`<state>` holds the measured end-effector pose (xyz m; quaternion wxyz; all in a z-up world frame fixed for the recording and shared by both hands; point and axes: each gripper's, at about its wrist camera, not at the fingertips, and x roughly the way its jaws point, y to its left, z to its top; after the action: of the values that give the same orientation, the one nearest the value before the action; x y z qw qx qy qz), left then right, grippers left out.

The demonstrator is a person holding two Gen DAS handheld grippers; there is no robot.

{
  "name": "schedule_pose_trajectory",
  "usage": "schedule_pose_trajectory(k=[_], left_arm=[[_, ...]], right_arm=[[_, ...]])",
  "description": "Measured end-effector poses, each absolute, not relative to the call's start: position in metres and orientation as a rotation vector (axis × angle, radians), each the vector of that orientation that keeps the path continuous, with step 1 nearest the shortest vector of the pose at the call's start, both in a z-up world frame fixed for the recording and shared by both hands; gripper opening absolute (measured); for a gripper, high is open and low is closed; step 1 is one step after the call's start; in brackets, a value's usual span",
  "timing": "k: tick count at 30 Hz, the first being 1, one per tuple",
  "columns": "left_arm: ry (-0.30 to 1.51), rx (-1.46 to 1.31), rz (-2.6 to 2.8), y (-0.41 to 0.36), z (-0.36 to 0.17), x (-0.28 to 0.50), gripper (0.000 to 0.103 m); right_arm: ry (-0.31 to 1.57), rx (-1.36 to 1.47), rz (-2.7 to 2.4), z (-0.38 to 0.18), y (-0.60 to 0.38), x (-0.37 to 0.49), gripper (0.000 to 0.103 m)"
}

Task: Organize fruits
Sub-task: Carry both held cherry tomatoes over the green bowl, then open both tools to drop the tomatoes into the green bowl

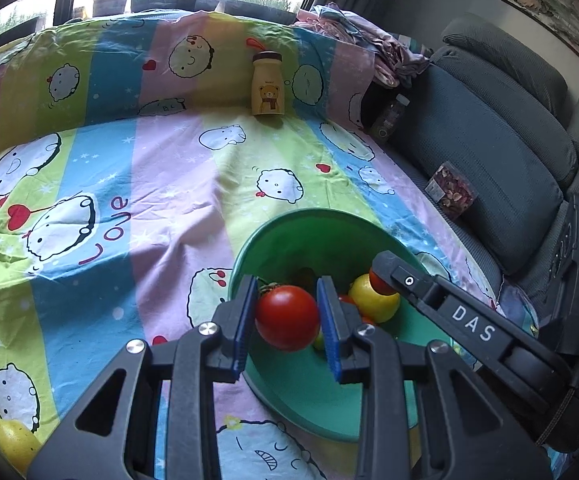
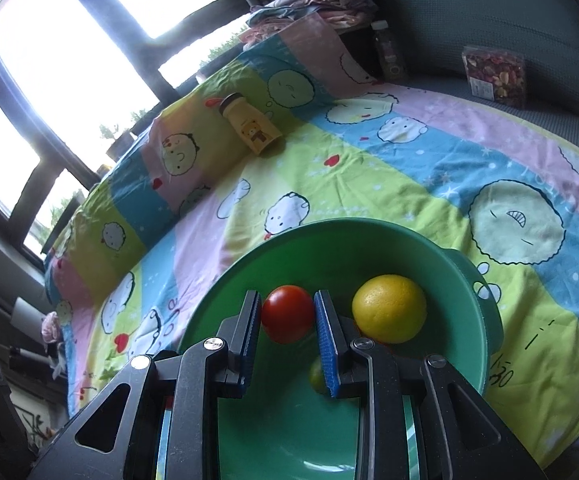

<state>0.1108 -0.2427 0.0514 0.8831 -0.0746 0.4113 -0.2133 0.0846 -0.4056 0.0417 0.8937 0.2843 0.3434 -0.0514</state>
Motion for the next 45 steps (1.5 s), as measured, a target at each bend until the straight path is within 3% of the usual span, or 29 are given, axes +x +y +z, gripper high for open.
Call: schedule_pose_trajectory(k=[14, 45], left_arm=[[0.968, -0.128, -0.457, -0.261, 0.028, 0.121, 0.03], [0.994, -0.068, -0.499, -0.284, 0.021, 0.126, 0.031]], right_arm=[[0.781, 0.588, -0.148, 0.031, -0.414, 0.088, 0.029], [0.829, 0.571, -0.211, 0.022, -0.421, 0.089, 0.029]])
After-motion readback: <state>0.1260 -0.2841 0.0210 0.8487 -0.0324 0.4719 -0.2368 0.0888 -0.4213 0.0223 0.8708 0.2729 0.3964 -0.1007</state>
